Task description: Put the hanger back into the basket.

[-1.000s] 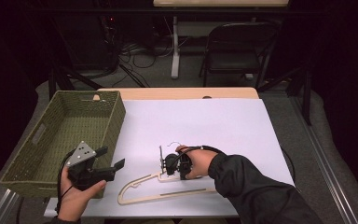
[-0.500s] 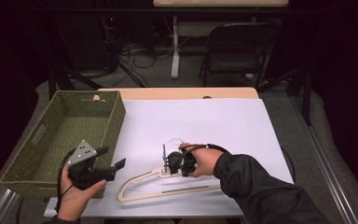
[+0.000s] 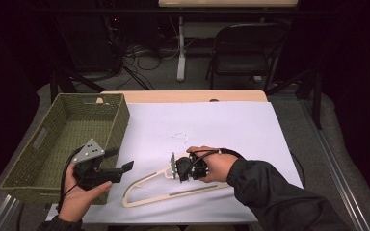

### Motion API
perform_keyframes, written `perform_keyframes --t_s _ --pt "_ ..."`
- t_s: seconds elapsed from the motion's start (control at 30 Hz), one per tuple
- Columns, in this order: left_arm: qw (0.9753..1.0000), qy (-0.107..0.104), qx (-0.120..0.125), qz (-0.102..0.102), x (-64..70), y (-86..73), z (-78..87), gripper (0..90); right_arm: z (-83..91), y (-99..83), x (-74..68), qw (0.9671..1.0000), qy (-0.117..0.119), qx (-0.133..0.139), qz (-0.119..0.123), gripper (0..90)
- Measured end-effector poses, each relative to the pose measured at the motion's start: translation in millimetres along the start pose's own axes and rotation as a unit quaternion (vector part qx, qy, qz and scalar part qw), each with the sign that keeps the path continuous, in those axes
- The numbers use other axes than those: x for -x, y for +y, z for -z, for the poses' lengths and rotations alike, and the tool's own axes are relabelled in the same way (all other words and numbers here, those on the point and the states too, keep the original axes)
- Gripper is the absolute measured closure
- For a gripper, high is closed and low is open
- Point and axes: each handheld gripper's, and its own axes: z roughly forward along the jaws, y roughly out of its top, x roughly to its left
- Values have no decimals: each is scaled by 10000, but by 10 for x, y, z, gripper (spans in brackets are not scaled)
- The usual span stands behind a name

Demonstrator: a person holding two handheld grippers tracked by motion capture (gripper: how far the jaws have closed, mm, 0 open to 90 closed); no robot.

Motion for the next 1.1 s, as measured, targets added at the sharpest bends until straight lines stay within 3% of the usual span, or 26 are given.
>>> perform_keyframes --t_s 0.17,0.2,0.23,0.3,0.5,0.6,0.63,0.7,0.77,0.9,0.93,0.97,1.1 --pt "9996 -237 -151 -33 21 36 -82 332 69 -2 -87 9988 -445 35 174 856" --pt "9996 -237 -151 -33 21 36 -82 332 69 -2 -87 9988 -445 35 174 856" --pt "9994 -283 -187 -26 23 44 -108 332 93 0 -121 9974 -652 72 293 856" --pt "9990 -361 -243 -27 23 53 -134 332 115 4 -149 9957 -814 104 423 856" --pt "9976 -594 -337 79 28 87 -192 327 184 8 -253 9863 -1400 147 865 856" --pt "9971 -651 -386 118 15 105 -224 318 197 3 -280 9817 -1617 204 984 856" --pt "9971 -651 -386 118 15 105 -224 322 197 3 -280 9817 -1617 204 984 856" --pt "9963 -732 -422 177 2 120 -262 328 230 1 -301 9768 -1822 217 1106 855" --pt "9960 -749 -442 225 -2 125 -276 327 241 3 -305 9748 -1875 291 1173 856" --pt "9932 -987 -500 364 -11 150 -323 361 257 12 -314 9716 -1969 245 1291 856" --pt "9904 -1184 -522 490 -12 165 -354 371 256 13 -321 9701 -2021 227 1321 856" --pt "9893 -1244 -544 538 -14 170 -364 377 259 18 -321 9676 -2080 216 1413 856" --pt "9866 -1349 -639 655 -23 177 -416 399 272 28 -330 9639 -2177 181 1522 856"
